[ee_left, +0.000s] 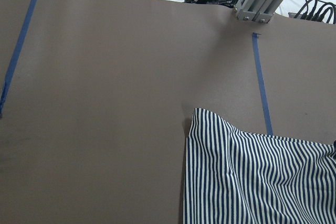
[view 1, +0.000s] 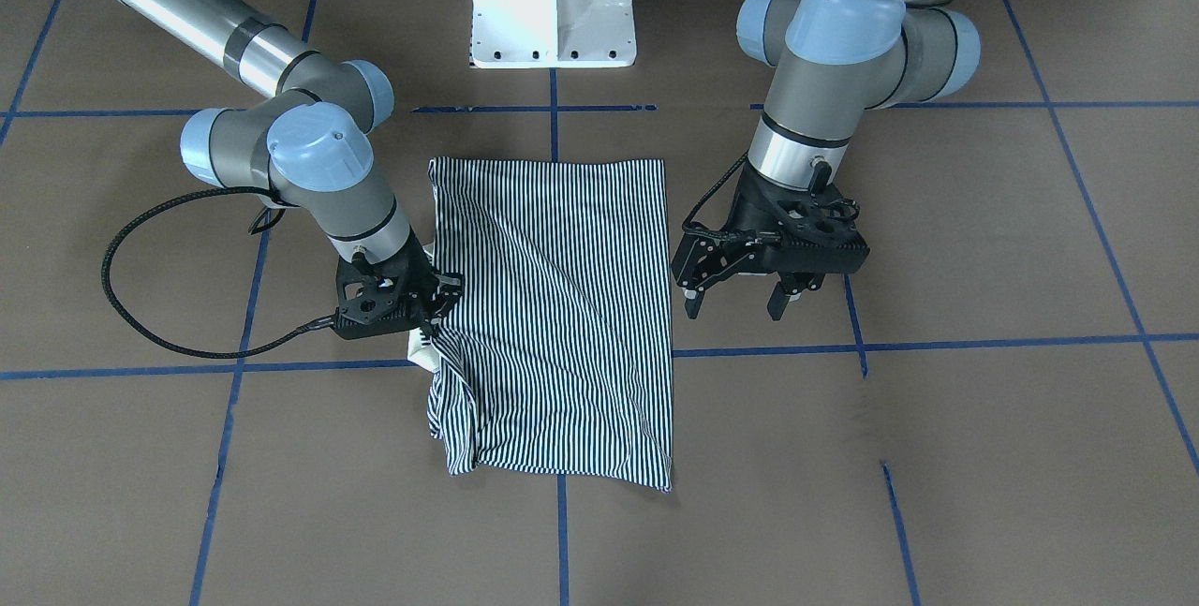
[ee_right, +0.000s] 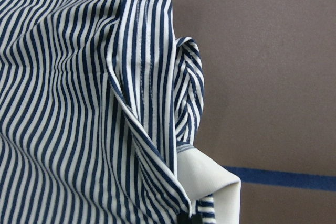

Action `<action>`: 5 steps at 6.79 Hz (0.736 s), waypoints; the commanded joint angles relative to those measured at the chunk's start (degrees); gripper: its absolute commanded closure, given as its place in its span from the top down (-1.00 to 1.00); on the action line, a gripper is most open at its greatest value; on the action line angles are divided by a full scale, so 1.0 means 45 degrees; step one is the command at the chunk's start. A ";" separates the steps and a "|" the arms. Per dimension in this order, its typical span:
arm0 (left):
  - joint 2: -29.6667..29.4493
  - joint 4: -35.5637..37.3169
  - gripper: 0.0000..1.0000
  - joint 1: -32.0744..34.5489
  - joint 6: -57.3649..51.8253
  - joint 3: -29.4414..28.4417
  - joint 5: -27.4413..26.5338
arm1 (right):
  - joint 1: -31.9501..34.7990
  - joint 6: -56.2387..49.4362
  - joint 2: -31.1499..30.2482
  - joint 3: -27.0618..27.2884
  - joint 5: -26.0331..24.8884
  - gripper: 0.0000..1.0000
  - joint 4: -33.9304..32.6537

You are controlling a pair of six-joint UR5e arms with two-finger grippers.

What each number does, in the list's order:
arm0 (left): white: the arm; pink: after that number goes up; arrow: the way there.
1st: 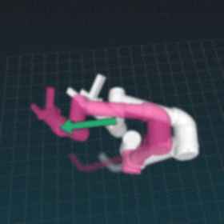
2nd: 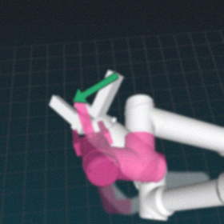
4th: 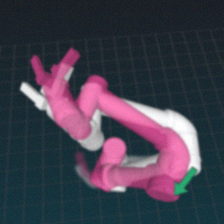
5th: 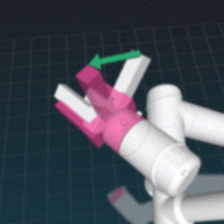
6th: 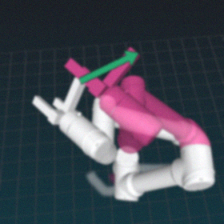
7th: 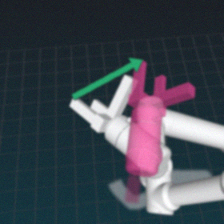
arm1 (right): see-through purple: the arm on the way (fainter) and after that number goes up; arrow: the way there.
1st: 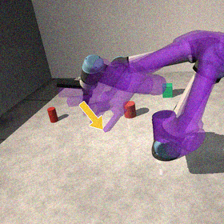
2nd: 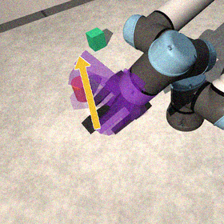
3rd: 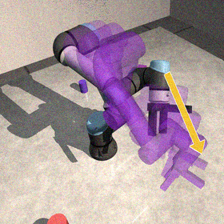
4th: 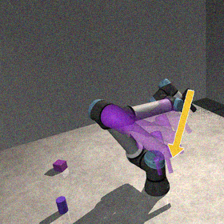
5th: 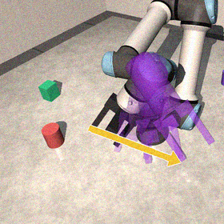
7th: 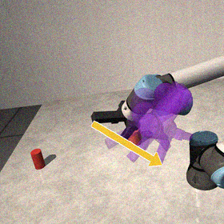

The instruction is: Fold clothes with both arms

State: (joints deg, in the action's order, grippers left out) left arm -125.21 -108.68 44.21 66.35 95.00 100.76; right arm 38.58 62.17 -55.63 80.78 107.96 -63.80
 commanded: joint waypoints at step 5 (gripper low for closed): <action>0.0129 0.0011 1.00 0.0058 -0.0058 0.1186 0.0070 | 0.0841 -0.1565 0.1494 -0.1126 -0.0104 1.00 -0.0335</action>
State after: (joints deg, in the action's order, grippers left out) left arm -124.85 -108.64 44.38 66.01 97.57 101.03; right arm 41.93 57.18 -52.47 79.07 107.50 -64.98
